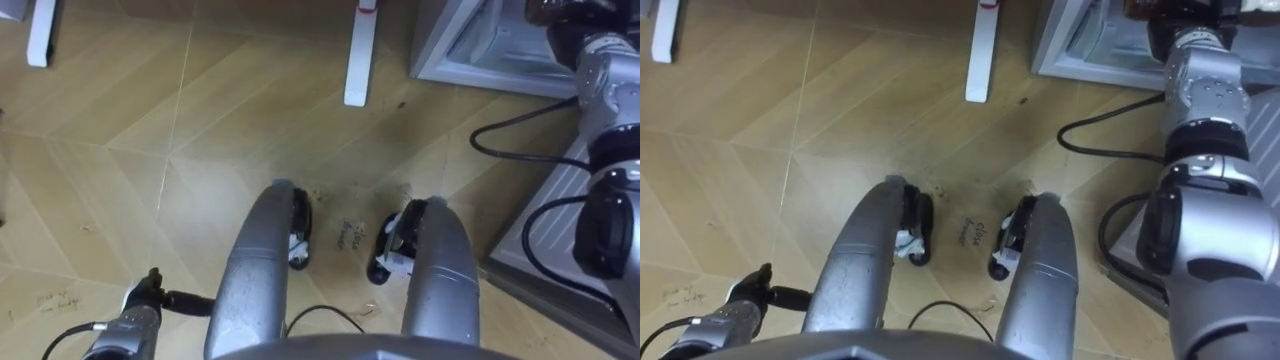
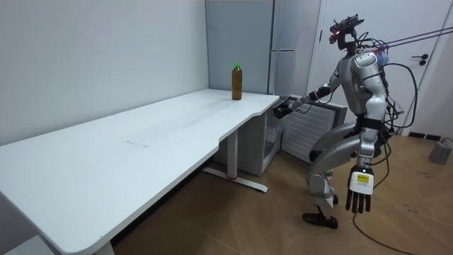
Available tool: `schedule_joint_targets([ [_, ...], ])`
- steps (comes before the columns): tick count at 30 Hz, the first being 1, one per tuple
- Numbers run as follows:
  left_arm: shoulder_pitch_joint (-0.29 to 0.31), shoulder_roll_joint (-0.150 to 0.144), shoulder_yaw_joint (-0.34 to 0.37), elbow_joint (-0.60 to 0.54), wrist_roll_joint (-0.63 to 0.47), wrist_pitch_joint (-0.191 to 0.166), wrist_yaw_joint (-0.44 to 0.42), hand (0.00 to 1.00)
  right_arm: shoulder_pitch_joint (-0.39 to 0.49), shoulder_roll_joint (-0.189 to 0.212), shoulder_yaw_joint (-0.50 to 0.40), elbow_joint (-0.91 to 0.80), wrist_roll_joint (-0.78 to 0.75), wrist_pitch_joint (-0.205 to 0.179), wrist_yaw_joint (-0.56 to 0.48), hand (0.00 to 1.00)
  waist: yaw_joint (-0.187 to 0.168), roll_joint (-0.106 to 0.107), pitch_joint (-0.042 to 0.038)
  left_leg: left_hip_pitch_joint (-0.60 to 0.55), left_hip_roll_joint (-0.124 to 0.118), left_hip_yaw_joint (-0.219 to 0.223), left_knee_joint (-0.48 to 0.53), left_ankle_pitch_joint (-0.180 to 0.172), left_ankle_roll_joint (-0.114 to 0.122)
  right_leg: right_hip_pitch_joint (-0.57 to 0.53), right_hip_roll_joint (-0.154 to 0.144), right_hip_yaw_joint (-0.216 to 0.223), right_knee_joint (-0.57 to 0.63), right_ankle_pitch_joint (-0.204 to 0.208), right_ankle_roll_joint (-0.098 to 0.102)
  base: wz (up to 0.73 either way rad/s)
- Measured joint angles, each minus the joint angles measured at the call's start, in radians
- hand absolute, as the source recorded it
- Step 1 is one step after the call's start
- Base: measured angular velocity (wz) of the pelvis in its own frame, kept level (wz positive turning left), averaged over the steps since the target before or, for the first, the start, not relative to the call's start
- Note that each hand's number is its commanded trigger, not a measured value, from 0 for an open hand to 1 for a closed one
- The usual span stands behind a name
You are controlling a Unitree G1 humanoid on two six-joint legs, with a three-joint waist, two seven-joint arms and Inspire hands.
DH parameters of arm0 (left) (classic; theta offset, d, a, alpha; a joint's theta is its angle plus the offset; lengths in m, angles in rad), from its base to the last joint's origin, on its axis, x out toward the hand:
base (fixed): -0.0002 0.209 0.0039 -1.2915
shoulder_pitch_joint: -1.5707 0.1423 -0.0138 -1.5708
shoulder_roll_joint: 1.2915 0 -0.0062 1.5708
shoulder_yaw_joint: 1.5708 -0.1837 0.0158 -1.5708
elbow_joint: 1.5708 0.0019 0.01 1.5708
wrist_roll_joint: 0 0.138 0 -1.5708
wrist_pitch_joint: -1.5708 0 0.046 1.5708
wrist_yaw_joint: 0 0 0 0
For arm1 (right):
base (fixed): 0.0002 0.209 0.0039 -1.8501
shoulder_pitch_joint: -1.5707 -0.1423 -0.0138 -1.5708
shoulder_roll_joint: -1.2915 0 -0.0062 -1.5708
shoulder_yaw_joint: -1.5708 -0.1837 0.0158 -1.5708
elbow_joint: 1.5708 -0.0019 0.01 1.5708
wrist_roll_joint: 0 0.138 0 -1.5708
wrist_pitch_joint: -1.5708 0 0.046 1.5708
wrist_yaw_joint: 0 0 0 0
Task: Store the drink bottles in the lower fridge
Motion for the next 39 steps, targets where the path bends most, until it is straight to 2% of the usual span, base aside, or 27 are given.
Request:
schedule_joint_targets([
  [27,0.027,0.010,-0.013,-0.039,-0.108,-0.026,0.022,0.00,0.000,-0.007,0.000,0.004,-0.006,-0.001,-0.012,0.00,-0.004,0.001,-0.0002,0.006,0.008,0.011,-0.024,-0.001,-0.002,0.000,0.000,-0.005,-0.017,-0.003,-0.005,0.00],
  [28,0.027,0.010,-0.013,-0.038,-0.109,-0.027,0.022,0.00,0.000,-0.007,0.000,0.004,-0.006,-0.001,-0.012,0.07,-0.003,0.001,-0.0001,0.009,0.008,0.015,-0.027,-0.001,-0.002,0.001,0.000,-0.004,-0.017,-0.003,-0.005,-0.03],
  [29,0.027,0.010,-0.013,-0.037,-0.114,-0.027,0.022,0.00,0.000,-0.007,0.000,0.004,-0.006,-0.001,-0.012,1.00,-0.002,0.001,-0.0001,0.012,0.008,0.017,-0.028,-0.001,-0.002,0.001,0.000,-0.002,-0.017,-0.003,-0.005,0.00],
  [31,0.027,0.011,-0.013,-0.037,-0.116,-0.028,0.022,0.00,0.000,-0.009,0.000,0.007,-0.006,-0.001,-0.012,1.00,-0.001,0.000,-0.0001,0.013,0.008,0.017,-0.030,-0.001,-0.002,0.001,-0.001,-0.002,-0.017,-0.003,-0.005,0.00],
  [39,0.042,0.012,-0.014,-0.038,-0.115,-0.029,0.021,0.00,-0.001,-0.062,0.001,0.039,-0.010,-0.002,-0.012,1.00,-0.002,0.000,0.0003,0.013,0.011,0.018,-0.044,-0.001,-0.002,0.001,0.001,-0.004,-0.034,-0.002,-0.007,0.00],
])
